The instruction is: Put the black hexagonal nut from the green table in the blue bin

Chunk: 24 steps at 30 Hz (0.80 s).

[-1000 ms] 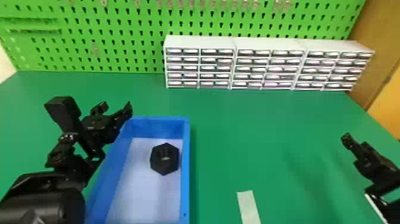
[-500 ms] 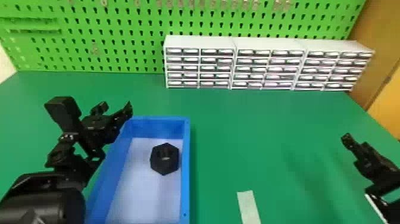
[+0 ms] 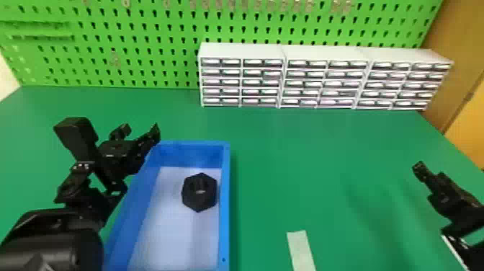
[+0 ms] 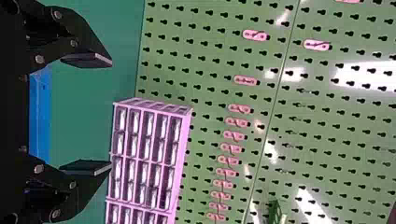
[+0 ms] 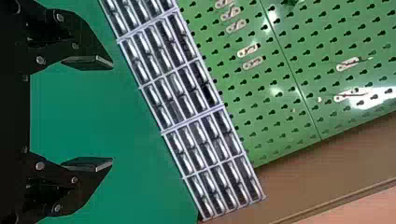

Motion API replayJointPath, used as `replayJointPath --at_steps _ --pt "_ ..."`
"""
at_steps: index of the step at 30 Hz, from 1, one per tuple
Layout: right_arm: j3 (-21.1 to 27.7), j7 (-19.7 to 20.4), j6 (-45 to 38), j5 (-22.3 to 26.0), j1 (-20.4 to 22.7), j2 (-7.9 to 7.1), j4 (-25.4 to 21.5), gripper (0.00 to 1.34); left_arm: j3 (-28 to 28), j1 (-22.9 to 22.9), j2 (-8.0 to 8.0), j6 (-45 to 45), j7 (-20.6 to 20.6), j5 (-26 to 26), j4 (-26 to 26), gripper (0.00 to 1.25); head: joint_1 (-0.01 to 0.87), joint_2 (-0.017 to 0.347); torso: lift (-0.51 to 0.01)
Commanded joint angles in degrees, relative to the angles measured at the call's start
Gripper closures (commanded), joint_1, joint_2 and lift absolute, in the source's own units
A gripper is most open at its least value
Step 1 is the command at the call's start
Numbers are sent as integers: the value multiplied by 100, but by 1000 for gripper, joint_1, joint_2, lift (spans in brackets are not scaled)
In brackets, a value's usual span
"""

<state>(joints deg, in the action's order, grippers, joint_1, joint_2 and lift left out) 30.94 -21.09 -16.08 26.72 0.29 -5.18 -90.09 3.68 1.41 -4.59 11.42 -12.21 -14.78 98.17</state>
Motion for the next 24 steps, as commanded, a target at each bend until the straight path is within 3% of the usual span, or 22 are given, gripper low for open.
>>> replayJointPath --at_steps 1,24 --pt "0 0 0 0 7 -1 0 525 1 -1 -7 0 -1 -7 0 475 691 9 -97" --pt "26 0 0 -26 7 35 0 525 1 8 2 0 -1 -24 0 475 691 9 -97"
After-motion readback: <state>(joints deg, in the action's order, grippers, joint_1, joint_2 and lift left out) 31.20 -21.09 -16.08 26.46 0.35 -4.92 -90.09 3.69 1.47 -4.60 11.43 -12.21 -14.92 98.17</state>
